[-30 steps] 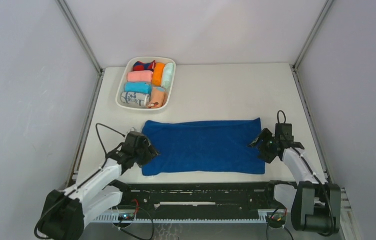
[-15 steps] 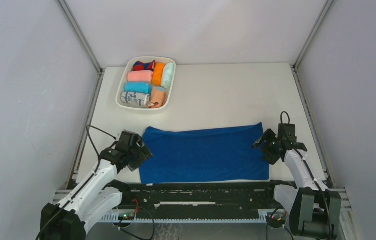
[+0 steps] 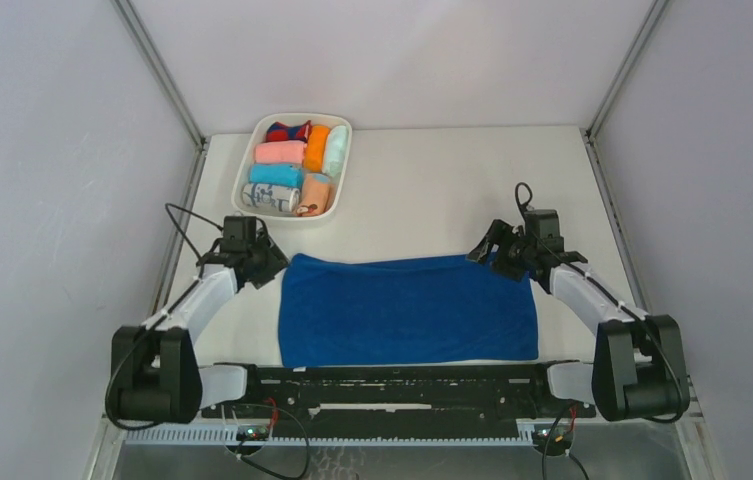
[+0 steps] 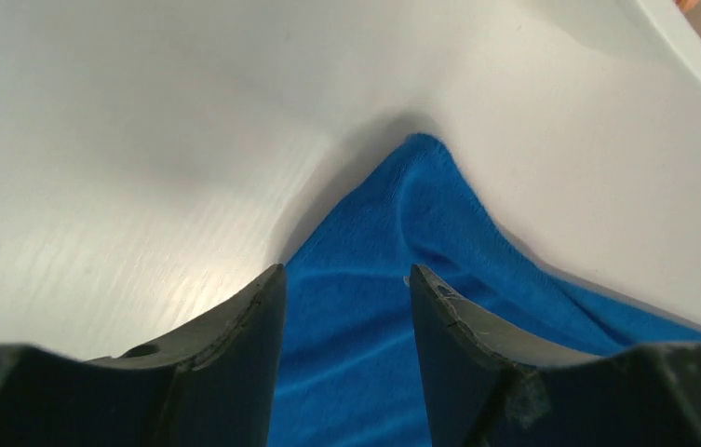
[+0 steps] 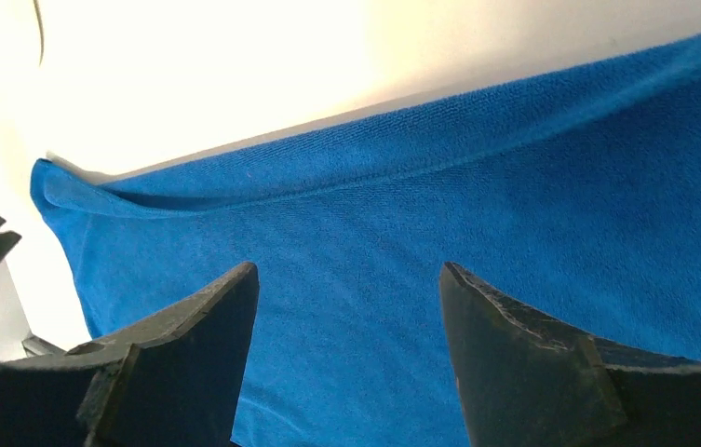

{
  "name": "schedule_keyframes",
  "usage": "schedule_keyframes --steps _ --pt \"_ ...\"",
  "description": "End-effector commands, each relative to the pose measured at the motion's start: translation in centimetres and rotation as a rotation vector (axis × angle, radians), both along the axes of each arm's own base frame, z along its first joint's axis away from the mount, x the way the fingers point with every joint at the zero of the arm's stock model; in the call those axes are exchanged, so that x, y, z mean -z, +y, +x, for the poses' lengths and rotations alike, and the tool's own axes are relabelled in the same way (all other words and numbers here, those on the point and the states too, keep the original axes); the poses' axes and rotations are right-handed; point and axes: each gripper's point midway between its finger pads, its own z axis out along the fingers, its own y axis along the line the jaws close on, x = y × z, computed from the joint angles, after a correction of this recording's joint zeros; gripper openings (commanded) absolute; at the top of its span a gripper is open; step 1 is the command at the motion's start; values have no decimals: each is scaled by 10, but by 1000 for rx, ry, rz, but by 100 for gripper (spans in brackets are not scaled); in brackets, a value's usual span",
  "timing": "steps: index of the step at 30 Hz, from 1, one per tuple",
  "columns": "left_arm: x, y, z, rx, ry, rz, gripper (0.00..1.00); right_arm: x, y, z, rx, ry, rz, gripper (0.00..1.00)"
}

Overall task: Roll the towels
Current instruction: Fold the towel at the center of the board.

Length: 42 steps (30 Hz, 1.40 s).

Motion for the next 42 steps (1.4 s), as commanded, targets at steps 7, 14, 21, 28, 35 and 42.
schedule_keyframes --steps 7,14,21,28,35,42 --pt "-1 -16 74 128 -74 -20 50 -6 31 29 -159 -83 10 69" --pt "18 -11 72 132 29 119 32 -13 84 28 -327 -105 76 67" --pt "1 6 62 96 63 403 0 7 119 34 -360 -67 103 65" --pt "-41 29 47 -6 89 748 0 51 119 32 -301 67 110 60" --pt "-63 49 38 -118 104 922 35 76 110 27 -268 138 67 60" --pt "-37 11 49 33 59 682 44 77 113 26 -279 146 88 59"
